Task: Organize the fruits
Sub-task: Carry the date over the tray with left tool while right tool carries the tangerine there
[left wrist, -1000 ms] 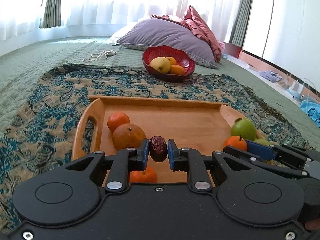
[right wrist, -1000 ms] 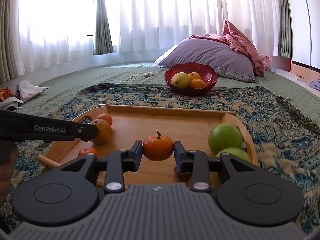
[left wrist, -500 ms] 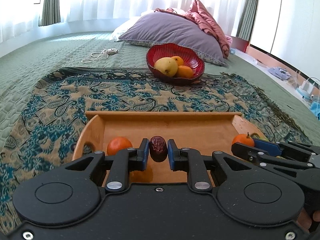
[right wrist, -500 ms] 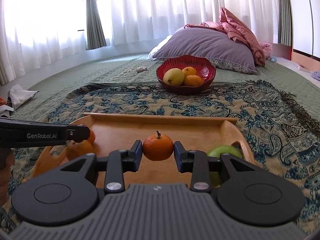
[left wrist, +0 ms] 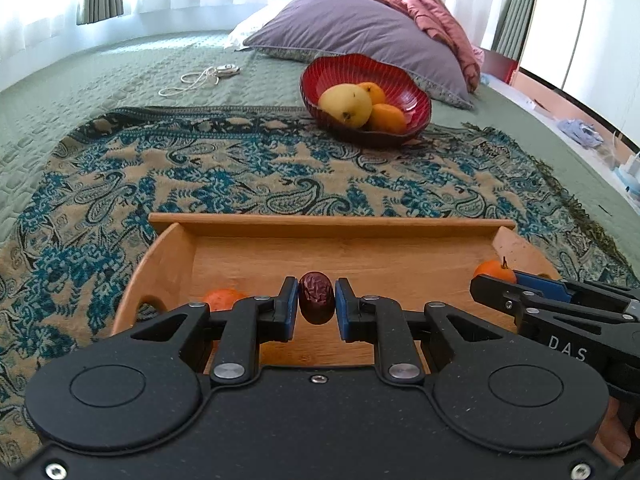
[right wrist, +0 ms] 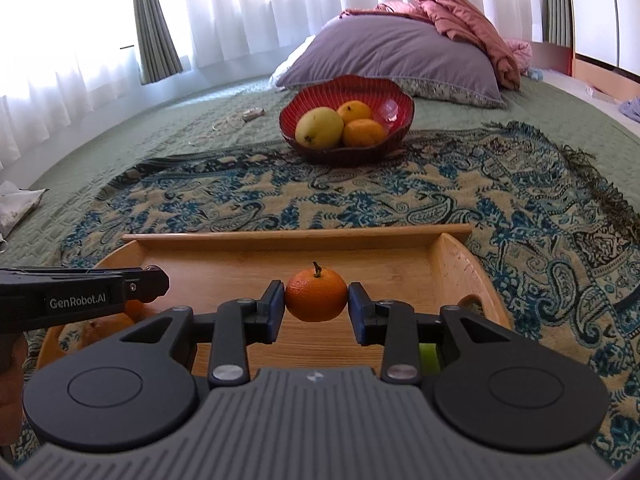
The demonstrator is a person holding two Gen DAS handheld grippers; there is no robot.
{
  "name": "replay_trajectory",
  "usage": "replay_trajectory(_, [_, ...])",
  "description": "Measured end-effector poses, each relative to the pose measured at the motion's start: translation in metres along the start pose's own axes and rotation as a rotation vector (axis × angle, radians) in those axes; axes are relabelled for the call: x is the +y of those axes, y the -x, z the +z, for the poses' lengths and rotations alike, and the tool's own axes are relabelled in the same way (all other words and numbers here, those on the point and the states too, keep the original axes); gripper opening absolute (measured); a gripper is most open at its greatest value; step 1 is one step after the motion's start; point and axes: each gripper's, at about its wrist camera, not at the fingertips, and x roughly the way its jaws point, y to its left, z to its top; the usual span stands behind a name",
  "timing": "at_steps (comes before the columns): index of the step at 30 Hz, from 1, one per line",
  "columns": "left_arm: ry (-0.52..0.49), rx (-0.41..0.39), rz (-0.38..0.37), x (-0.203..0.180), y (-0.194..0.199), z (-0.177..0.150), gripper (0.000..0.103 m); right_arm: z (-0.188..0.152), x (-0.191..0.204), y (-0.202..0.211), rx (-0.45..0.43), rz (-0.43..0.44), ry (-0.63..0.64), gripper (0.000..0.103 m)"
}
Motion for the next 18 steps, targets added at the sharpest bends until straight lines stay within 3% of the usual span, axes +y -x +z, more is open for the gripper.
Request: replay_trajectory(18, [-0.039,0.014,0.026,-0.007,-0.018,-0.004,0.019,0.001,0.009,-0.016,0.014,-0.004,0.063,0.041])
